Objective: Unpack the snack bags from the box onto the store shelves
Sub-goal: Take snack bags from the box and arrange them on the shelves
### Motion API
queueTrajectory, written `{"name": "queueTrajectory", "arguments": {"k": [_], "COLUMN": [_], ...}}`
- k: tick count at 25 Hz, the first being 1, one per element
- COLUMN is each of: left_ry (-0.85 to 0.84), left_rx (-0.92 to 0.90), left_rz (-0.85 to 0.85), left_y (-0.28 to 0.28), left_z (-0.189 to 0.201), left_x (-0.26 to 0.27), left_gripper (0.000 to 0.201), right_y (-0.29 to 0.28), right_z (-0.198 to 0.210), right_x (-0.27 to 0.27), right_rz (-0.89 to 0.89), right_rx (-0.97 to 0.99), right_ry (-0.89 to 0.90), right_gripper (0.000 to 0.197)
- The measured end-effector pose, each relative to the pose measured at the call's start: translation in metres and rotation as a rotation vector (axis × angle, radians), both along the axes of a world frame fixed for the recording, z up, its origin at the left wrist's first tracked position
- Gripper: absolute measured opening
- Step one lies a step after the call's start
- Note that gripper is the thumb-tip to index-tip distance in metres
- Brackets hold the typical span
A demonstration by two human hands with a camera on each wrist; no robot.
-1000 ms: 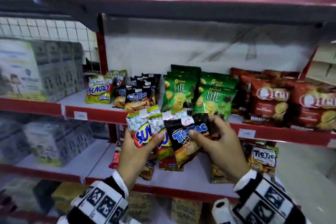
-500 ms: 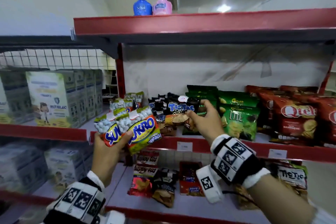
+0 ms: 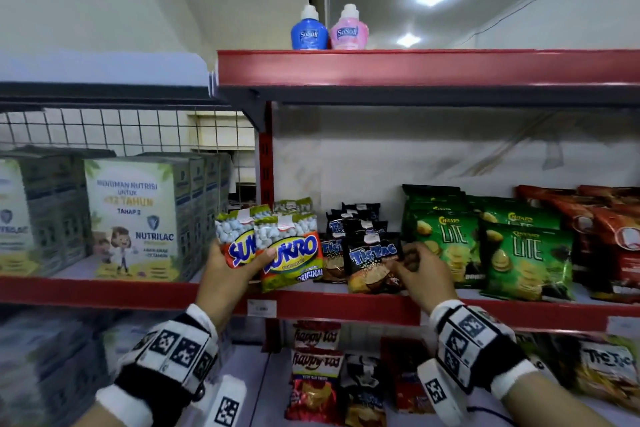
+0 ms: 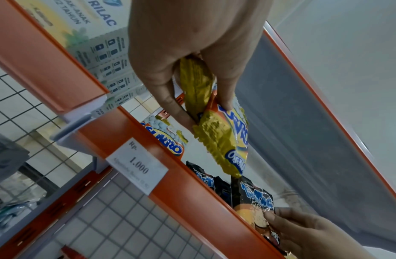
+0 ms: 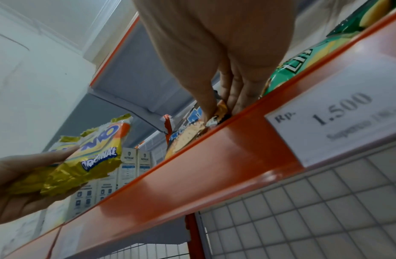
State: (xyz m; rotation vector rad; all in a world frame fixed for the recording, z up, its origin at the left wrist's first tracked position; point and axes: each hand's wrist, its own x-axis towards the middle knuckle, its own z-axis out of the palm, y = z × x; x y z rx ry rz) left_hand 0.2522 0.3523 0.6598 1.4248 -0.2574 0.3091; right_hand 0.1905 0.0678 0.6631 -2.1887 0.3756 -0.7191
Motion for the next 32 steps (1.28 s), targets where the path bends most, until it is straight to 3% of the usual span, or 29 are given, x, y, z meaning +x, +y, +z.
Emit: {"name": "queueTrajectory", "arguments": {"k": [2, 5, 7, 9, 12, 15, 18, 25, 29, 32], "left_ry": [-0.011, 0.006, 0.017, 0.027, 0.038, 0.101, 0.13, 0.228, 0.198, 0.299], "left_rx": [0.002, 0.006, 0.004, -0.004, 0.037, 0.094, 0.231, 0.733, 0.746, 0.708], "left_rz": [-0.007, -0.04, -0.05, -0.075, -0.163, -0.243, -0.154, -0.076, -0.087, 0.052], "left_y": [0.0, 0.0, -0.001, -0.004, -0.008, -0.008, -0.004, 0.001, -0.003, -0.001], "left_z": [0.003, 0.005, 0.007, 0.012, 0.017, 0.022, 0.029, 0.022, 0.015, 0.006], "left_x": [0.005, 0.011, 0.016, 0.022, 0.028, 0.041, 0.055, 0.089, 0.096, 0.098], "left_gripper": [0.059, 0.063, 0.061, 0.061, 0.055, 0.042, 0.043, 0.042, 0.041, 0.055], "right_y": [0.005, 0.026, 0.052, 0.079, 0.105, 0.116, 0.122, 0.133, 0.131, 0.13], "right_z": [0.004, 0.008, 0.018, 0.025, 0.028, 0.02, 0.019, -0.001, -0.003, -0.003], "right_x": [0.0, -0.007, -0.005, 0.005, 0.025, 0.05, 0.061, 0.079, 0.076, 0.066], "right_rz": [-0.036, -0.198, -0.068, 0.162, 0.385, 0.366, 0.327, 0.223, 0.232, 0.201], "right_rx": [0.06, -0.118, -0.229, -0.178, 0.068, 0.134, 0.116, -0.063, -0.072, -0.089], "right_ry": [0.007, -0.261, -0.395, -0.279, -0.069, -0.027, 0.02, 0.128, 0.096, 0.016], "right_gripper": [0.051, 0.06, 0.054, 0.062, 0.078, 0.08, 0.074, 0.07, 0.076, 0.08]}}
